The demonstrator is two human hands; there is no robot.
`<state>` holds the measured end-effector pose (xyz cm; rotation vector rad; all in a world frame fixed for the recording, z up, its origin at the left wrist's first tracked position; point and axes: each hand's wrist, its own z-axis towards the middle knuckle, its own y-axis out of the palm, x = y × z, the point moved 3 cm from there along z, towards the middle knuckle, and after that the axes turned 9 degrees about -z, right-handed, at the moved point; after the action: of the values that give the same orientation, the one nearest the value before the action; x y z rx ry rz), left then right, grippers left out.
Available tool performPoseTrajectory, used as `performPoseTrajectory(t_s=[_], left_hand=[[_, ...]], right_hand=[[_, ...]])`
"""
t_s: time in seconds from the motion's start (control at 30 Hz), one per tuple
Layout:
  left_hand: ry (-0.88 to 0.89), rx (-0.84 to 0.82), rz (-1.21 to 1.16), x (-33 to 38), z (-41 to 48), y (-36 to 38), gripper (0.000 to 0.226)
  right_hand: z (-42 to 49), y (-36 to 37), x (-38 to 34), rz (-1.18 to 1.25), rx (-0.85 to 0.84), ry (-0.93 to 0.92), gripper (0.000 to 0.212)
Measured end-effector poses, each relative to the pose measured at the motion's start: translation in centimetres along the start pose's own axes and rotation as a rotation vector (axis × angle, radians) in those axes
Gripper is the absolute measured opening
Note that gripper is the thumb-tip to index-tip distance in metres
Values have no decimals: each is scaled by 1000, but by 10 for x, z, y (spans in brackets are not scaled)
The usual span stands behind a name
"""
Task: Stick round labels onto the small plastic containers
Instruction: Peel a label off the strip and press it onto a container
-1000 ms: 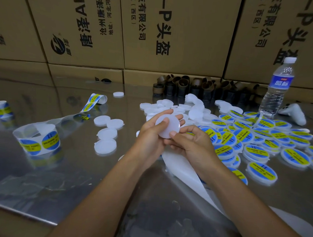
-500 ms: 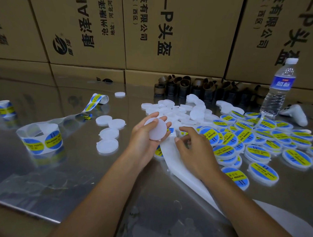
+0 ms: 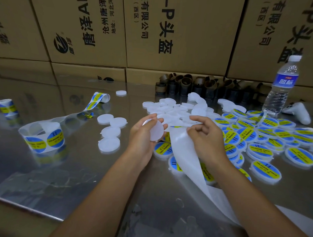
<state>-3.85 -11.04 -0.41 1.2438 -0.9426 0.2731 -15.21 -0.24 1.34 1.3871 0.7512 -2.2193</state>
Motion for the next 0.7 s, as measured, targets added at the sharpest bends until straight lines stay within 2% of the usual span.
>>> performPoseTrajectory(t_s=[0.17, 0.27, 0.4, 0.47, 0.7], left_hand=[[-145, -60, 90, -6, -5, 4, 8], [-216, -131, 164, -8, -9, 7, 21], [-273, -186, 254, -11, -10, 9, 44], [-279, -187, 261, -11, -10, 9, 49], [-196, -189, 188, -8, -9, 8, 39]], right_hand=[[1, -9, -7, 182, 100, 80, 29], [-1, -11, -12, 199, 101, 85, 27], [-1, -9, -18, 237, 12, 69, 30], [-2, -7, -18, 262, -59, 80, 30], [-5, 1, -16, 381, -203, 117, 37]])
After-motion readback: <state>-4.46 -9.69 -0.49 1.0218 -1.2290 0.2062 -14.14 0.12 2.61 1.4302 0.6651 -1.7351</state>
